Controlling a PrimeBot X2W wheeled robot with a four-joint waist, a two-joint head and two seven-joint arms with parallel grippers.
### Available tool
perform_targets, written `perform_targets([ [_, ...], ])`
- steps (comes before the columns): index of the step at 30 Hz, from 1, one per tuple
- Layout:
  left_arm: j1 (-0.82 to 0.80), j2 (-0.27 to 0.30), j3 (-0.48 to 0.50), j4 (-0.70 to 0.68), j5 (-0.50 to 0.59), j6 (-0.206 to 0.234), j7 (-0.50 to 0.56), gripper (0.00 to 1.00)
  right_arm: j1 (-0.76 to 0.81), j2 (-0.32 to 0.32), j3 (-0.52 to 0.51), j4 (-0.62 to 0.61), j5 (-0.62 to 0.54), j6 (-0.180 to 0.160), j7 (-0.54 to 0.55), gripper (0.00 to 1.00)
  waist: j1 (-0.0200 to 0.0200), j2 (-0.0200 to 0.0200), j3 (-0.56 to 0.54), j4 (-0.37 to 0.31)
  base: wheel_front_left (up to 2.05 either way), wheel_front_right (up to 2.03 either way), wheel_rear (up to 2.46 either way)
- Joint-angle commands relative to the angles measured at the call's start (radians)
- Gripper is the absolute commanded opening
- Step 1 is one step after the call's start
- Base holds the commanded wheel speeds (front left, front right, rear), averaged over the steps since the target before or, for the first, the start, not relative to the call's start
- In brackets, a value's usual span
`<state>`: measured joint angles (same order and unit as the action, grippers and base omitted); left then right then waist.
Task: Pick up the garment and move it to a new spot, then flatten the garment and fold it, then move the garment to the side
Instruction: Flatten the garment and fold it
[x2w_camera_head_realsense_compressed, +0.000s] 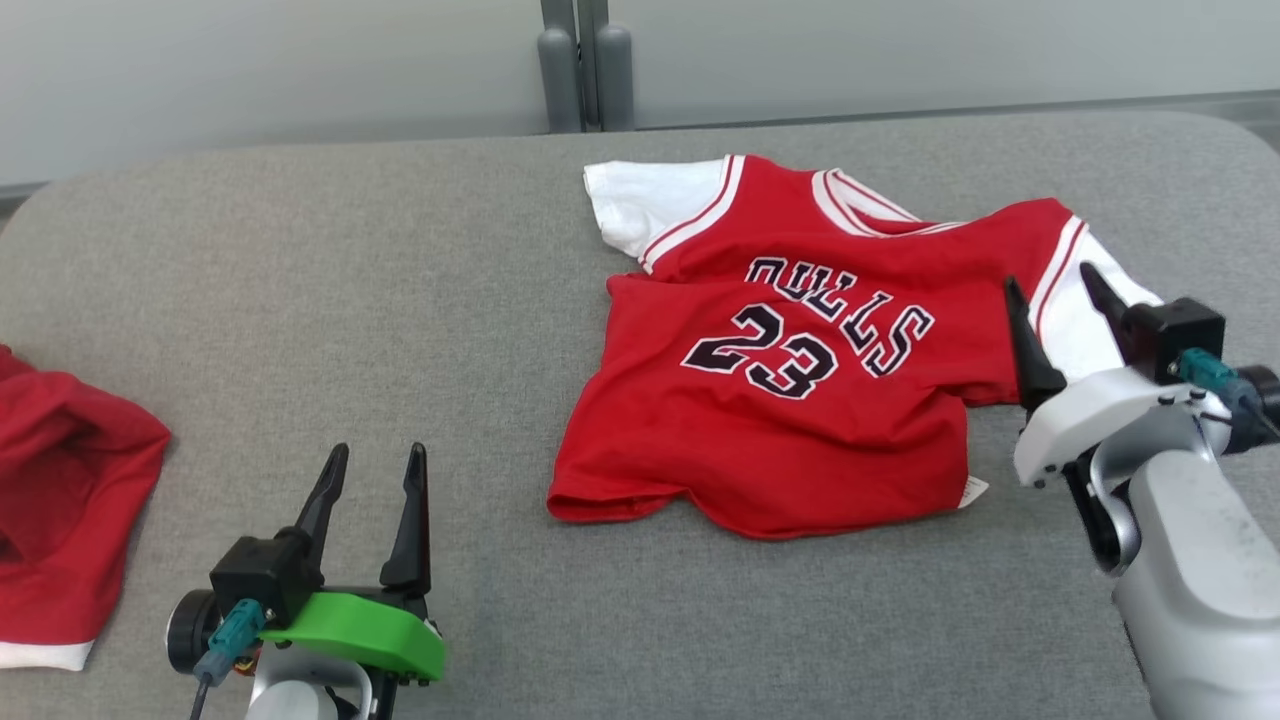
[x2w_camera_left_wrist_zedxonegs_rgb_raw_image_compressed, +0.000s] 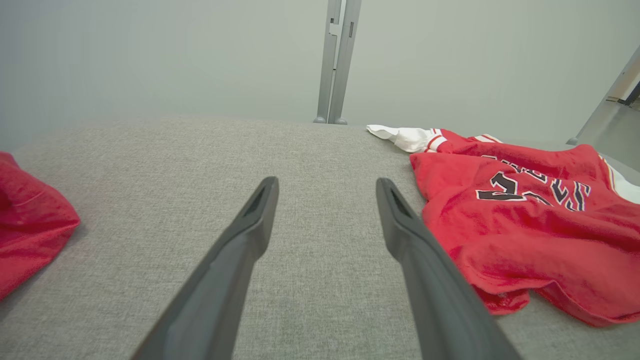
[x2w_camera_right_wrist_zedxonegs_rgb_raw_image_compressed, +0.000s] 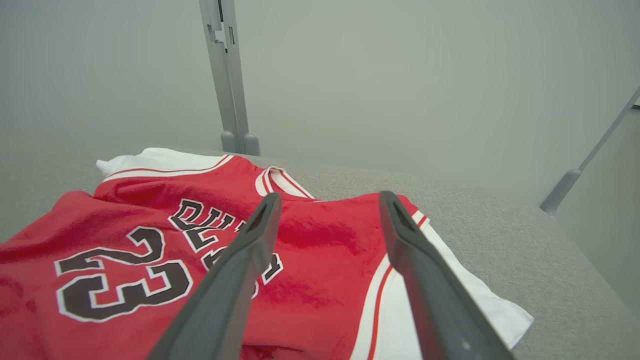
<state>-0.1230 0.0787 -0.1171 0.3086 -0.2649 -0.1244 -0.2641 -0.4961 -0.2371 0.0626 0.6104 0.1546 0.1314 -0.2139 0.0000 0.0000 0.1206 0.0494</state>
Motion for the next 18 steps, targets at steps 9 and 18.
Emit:
perform_targets([
  [9, 0.049, -0.003, -0.014, -0.01, -0.013, -0.005, 0.0, 1.0, 0.208, 0.073, 0.026, -0.16, 0.016, -0.001, -0.05, 1.0, 0.0, 0.0, -0.103, -0.042, 0.0, 0.0, 0.0],
  [18, 0.048, -0.006, -0.026, -0.024, -0.012, 0.004, 0.0, 1.0, 0.292, 0.109, -0.012, -0.305, 0.005, -0.001, -0.051, 1.0, 0.0, 0.0, -0.096, -0.057, 0.0, 0.0, 0.0],
])
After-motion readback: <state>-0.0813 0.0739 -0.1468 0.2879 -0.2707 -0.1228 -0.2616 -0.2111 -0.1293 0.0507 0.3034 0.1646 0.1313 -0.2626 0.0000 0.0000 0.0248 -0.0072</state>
